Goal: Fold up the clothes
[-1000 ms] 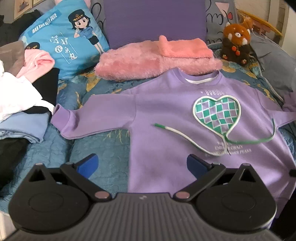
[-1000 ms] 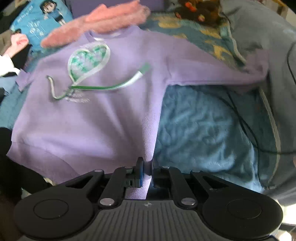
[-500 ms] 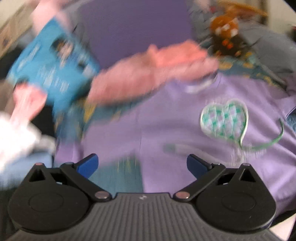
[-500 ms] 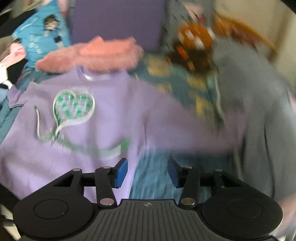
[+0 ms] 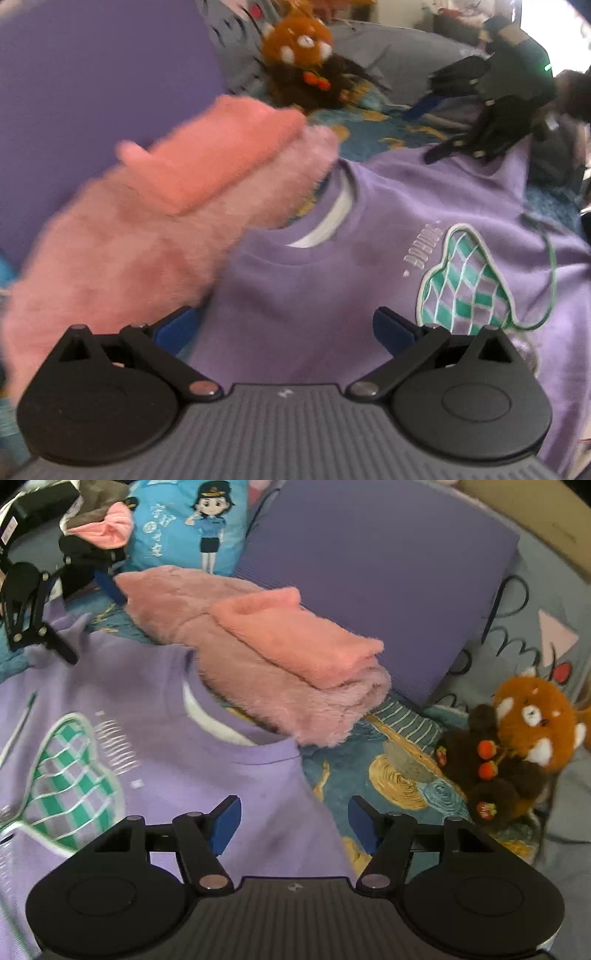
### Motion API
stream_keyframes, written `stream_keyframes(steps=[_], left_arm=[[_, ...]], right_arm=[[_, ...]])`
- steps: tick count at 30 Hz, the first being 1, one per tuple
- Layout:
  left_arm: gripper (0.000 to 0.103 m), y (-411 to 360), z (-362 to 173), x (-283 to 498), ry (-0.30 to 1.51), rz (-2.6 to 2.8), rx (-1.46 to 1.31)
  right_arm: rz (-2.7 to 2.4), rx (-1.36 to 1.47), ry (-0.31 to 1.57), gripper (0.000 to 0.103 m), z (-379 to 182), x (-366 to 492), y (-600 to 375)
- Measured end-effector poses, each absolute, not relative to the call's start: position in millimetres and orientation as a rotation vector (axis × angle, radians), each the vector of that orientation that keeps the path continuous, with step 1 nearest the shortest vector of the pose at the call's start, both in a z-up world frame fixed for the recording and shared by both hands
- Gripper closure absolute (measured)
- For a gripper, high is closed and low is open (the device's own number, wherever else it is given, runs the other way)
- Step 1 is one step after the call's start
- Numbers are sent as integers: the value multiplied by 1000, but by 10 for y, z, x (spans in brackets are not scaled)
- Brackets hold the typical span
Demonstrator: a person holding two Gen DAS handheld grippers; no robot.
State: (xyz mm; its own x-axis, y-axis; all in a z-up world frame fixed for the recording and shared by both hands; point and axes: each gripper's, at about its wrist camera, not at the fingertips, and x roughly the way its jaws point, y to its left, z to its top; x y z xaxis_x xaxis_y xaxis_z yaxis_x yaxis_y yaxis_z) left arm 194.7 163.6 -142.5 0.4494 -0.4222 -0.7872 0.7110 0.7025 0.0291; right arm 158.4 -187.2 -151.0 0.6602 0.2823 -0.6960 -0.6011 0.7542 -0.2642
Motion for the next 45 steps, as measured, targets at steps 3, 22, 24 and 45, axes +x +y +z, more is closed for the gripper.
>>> stream_keyframes(steps=[3,22,24,45], left_arm=[[0,1670,-1631,2266,923,-716,315],[69,1893,-1884,2941,1095,-774,156],[77,1886,-1880,2942,1085,-781,166],[91,1505,-1309,2036,686,-399,321]], right_arm=[[526,-471,714,39,-1606,1789,-1962],[669,-264,801,41,-1964,2313,-1980],[685,-233,804,41,-1974,2367,-1963],[597,-382,579,95,-1452,1970,-1661]])
